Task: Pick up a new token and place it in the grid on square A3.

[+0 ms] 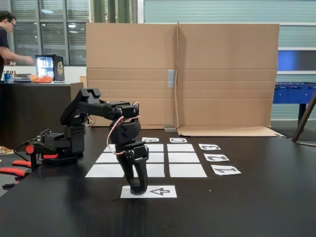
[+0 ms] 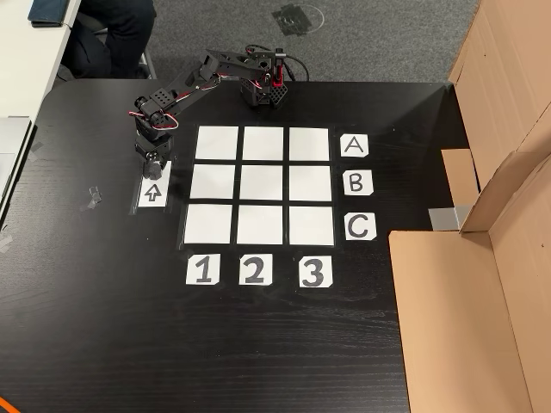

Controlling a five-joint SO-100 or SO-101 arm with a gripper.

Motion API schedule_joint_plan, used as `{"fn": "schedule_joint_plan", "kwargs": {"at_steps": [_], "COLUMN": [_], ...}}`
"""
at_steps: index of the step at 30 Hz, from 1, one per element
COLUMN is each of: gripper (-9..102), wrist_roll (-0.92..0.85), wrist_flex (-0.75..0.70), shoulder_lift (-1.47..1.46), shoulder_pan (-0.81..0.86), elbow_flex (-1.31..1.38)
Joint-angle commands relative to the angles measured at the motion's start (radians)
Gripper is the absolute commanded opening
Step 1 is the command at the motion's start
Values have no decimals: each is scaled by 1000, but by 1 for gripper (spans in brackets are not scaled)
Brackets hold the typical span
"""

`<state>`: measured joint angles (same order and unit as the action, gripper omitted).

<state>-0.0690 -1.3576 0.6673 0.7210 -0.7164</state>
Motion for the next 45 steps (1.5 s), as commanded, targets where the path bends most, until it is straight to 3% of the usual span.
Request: {"fn": "schedule_joint_plan", "kwargs": {"at_steps": [1, 8, 22, 31, 45], "gripper": [17, 17, 17, 15, 12], "wrist_roll": [6, 15, 25, 41, 98], "wrist_flex": [8, -5, -173, -331, -319], "shoulder_lift": [9, 67, 364, 589, 1019], "shoulder_pan": [9, -2, -115, -321, -680], "elbow_flex": [40, 41, 32, -20, -443]}}
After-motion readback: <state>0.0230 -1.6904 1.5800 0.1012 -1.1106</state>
